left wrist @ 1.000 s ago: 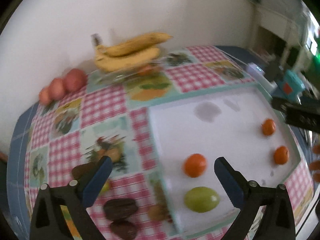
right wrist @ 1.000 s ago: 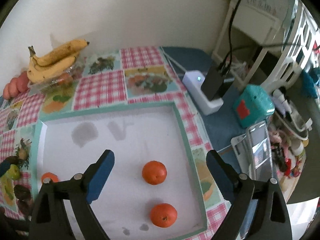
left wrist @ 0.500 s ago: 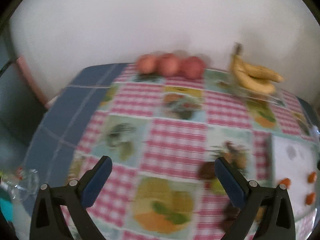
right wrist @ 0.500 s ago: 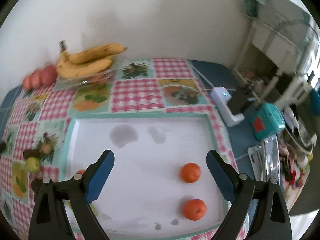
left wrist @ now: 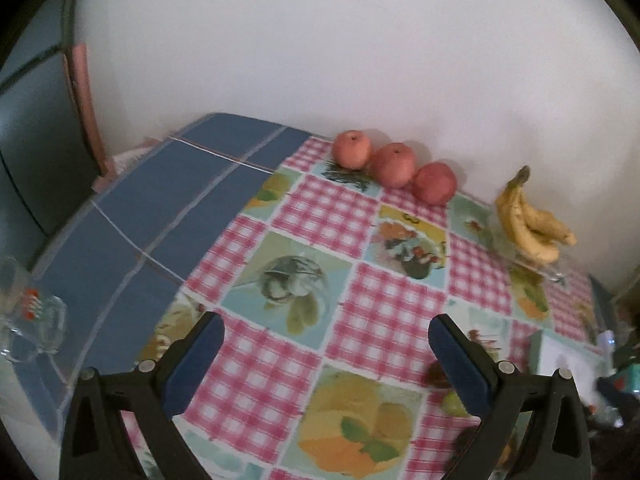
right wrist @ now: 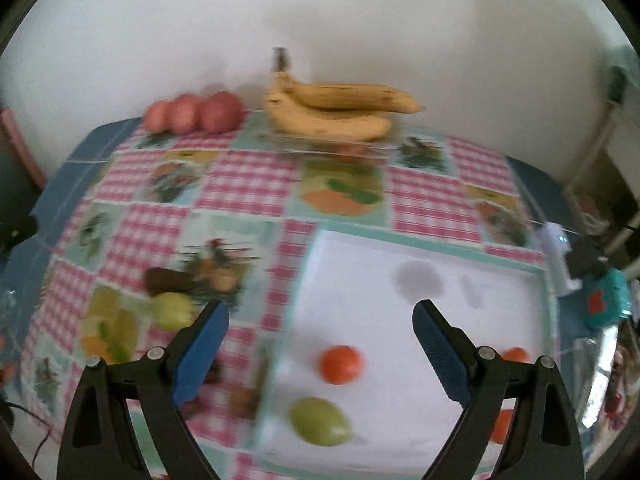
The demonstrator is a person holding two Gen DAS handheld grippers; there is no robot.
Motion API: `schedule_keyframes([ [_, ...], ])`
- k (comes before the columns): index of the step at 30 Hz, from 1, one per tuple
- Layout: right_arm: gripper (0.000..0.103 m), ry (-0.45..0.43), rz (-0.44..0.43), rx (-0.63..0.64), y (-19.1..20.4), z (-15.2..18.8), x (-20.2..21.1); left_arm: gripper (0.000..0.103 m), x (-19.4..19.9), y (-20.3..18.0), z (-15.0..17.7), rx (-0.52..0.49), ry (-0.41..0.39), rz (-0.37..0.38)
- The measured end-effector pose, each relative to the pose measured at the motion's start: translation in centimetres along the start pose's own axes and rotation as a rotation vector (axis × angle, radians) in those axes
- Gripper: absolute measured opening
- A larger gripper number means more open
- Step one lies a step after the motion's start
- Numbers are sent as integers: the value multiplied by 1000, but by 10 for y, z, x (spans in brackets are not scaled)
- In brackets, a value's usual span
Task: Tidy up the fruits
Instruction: 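Move both open tools back toward the dark dates, then grasp a dark date with the left tool while the right tool grasps another date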
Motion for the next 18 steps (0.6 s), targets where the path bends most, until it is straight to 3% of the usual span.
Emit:
schedule_keyframes([
  [8, 93, 83, -97, 45, 53, 24, -17, 103, -16, -21, 6, -33, 70, 71],
  [12, 93, 144, -57, 77, 60, 42, -36, 103, -41, -39, 20, -94, 154, 76],
  [18, 93, 213, -55, 117, 72, 63, -54, 103, -77, -73, 40, -128, 248, 151],
])
Point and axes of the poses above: each gripper's, at about its wrist camera, not at the fingertips, and x roughly against the way its jaws point, y to its left, z to its underside, the point moved 9 cm from there along -x, roughly the way its jaws point, and after that the axes turned 13 degrees about -x, right-handed, at the moved point
